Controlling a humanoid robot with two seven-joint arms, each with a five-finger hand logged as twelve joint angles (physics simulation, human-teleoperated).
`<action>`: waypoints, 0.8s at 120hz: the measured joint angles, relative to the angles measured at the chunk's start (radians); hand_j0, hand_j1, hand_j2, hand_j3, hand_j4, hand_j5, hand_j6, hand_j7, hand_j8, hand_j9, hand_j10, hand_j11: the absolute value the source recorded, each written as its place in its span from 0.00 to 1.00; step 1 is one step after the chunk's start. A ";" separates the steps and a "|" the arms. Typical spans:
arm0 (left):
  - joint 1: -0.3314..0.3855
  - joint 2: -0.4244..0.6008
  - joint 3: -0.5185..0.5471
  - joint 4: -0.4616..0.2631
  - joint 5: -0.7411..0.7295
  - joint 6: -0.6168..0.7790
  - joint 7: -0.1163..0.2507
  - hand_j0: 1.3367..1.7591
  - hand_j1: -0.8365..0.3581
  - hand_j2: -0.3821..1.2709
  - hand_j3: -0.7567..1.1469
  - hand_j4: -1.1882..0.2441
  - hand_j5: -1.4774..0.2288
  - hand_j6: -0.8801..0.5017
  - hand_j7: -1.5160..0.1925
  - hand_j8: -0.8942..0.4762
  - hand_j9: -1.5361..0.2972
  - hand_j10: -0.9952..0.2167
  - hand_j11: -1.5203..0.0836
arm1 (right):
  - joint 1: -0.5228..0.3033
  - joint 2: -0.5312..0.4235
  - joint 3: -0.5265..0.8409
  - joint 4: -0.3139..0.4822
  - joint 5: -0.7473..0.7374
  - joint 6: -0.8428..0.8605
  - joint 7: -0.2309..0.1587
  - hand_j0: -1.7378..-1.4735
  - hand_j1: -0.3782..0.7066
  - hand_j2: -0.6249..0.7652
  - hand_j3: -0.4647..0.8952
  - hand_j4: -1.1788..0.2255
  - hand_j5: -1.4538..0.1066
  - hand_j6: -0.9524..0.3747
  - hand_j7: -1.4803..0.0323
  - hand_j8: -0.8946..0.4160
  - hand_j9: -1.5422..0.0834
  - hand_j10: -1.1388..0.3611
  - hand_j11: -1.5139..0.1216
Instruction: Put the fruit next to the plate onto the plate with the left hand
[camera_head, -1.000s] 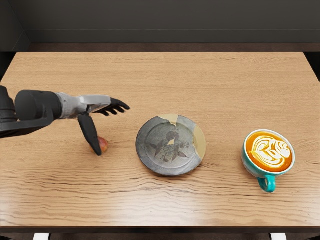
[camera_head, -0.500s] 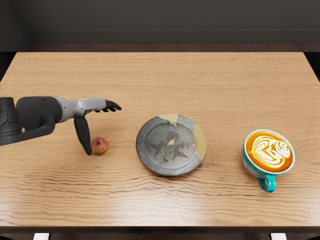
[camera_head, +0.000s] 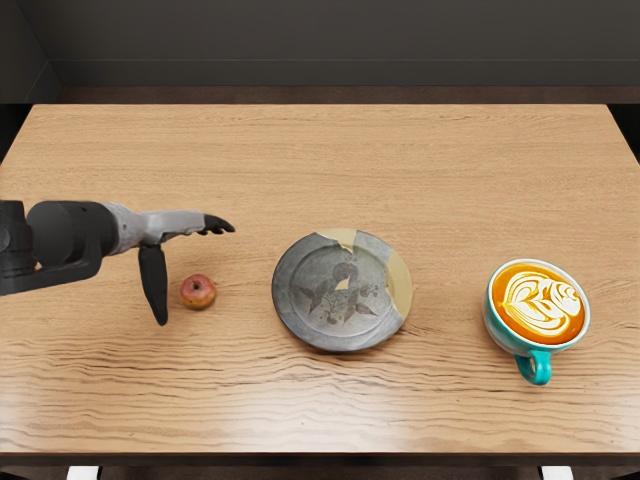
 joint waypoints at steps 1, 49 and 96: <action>0.000 0.000 0.000 0.000 0.000 0.000 0.000 0.76 0.90 0.24 0.40 0.76 0.80 0.57 0.82 0.58 0.77 0.74 0.88 | 0.000 0.000 0.000 0.000 0.000 0.000 0.000 0.30 0.04 0.45 0.34 0.83 0.92 0.71 0.97 0.67 0.94 0.75 0.91; 0.011 -0.015 0.055 0.002 0.150 0.037 0.000 0.76 0.83 0.25 0.40 0.71 0.74 0.51 0.76 0.53 0.72 0.68 0.82 | 0.000 0.000 0.000 0.000 0.000 0.000 0.000 0.30 0.04 0.45 0.34 0.83 0.92 0.71 0.97 0.67 0.94 0.75 0.91; 0.018 -0.054 0.086 0.011 0.171 0.039 0.000 0.76 0.75 0.26 0.40 0.66 0.68 0.46 0.70 0.47 0.67 0.62 0.75 | 0.000 0.000 0.000 0.000 0.000 0.000 0.000 0.30 0.04 0.45 0.34 0.83 0.92 0.71 0.97 0.67 0.94 0.75 0.91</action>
